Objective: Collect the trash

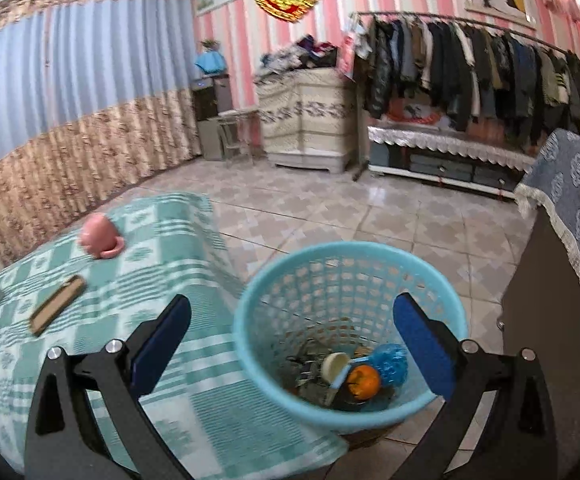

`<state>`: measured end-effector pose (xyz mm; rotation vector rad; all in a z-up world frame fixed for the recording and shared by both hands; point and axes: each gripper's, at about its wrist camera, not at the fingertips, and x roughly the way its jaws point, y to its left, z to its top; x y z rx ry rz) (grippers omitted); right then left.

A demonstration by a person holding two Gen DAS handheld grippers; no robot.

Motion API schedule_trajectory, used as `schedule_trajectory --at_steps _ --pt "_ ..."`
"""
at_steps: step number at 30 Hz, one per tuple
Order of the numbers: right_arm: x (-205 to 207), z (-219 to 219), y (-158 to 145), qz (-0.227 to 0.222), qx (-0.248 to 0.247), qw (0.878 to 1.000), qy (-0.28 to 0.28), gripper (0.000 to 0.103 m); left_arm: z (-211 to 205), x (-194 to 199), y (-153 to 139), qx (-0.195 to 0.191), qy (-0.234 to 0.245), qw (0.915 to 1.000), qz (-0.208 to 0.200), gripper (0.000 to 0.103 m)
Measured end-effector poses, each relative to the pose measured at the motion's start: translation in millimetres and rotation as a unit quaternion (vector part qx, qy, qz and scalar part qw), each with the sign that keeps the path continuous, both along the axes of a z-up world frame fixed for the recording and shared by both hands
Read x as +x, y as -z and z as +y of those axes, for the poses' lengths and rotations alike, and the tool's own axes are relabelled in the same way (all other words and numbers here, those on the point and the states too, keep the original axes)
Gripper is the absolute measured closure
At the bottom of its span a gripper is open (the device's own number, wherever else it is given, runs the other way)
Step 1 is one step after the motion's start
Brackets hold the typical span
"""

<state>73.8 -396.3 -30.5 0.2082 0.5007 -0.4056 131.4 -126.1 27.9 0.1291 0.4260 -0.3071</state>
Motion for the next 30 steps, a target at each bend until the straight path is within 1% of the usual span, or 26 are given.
schedule_trajectory --at_steps 3,6,11,15,18,21,25,30 --pt "-9.4 25.8 -8.2 -0.005 -0.011 1.0 -0.019 0.004 18.7 -16.9 3.5 -0.004 -0.009 0.9999 0.002 0.005" --pt "-19.4 48.7 -15.1 -0.011 -0.023 0.999 -0.034 0.004 31.8 -33.3 7.6 0.002 -0.022 0.9998 0.004 0.005" --pt "-39.1 86.8 -24.4 -0.028 -0.026 0.997 -0.069 0.004 51.7 -57.3 14.2 0.002 -0.044 0.999 0.007 0.005" --pt "-53.4 114.8 -31.9 -0.047 -0.041 0.994 -0.09 0.004 66.4 -78.0 17.9 0.003 -0.067 0.9977 -0.007 0.005" --pt "-61.1 130.6 -35.9 -0.061 -0.041 0.992 -0.102 0.004 74.4 -89.0 19.5 0.0 -0.077 0.997 -0.01 0.005" --pt "-62.1 142.9 -36.4 -0.059 -0.039 0.992 -0.107 0.004 85.3 -98.9 20.7 -0.006 -0.087 0.9961 -0.017 0.005" --pt "-62.8 162.6 -32.7 -0.05 -0.051 0.99 -0.125 0.004 98.2 -106.5 21.5 -0.017 -0.094 0.9952 -0.022 0.005" --pt "-64.3 184.5 -24.9 -0.053 -0.051 0.987 -0.14 0.004 105.8 -107.8 23.0 -0.027 -0.105 0.9938 -0.027 0.005"
